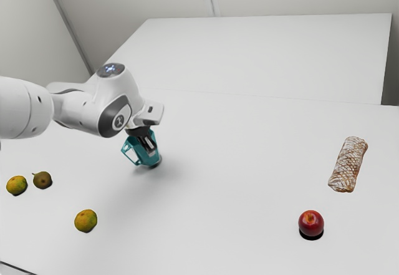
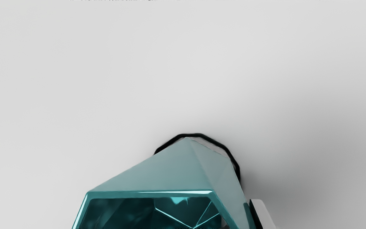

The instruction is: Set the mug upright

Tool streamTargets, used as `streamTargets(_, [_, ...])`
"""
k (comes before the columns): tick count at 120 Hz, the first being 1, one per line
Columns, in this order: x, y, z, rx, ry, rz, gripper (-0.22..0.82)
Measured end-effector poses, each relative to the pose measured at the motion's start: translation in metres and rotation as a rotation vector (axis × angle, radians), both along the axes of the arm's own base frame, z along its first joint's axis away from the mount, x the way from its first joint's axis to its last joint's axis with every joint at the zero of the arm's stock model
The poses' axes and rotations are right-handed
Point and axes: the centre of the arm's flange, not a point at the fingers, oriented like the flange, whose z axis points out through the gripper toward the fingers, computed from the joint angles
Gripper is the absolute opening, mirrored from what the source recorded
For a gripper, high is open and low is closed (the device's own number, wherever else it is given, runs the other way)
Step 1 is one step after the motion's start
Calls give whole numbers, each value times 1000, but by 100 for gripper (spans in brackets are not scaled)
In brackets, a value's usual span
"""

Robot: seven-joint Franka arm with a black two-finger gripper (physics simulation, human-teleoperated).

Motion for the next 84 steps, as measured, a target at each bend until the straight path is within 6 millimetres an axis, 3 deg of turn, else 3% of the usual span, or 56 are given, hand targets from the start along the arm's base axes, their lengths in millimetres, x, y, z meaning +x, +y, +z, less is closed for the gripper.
streamTargets(27, [1,0,0,-5,-16,27,-14])
streamTargets(84, [2,1,6,-17,-28,51,16])
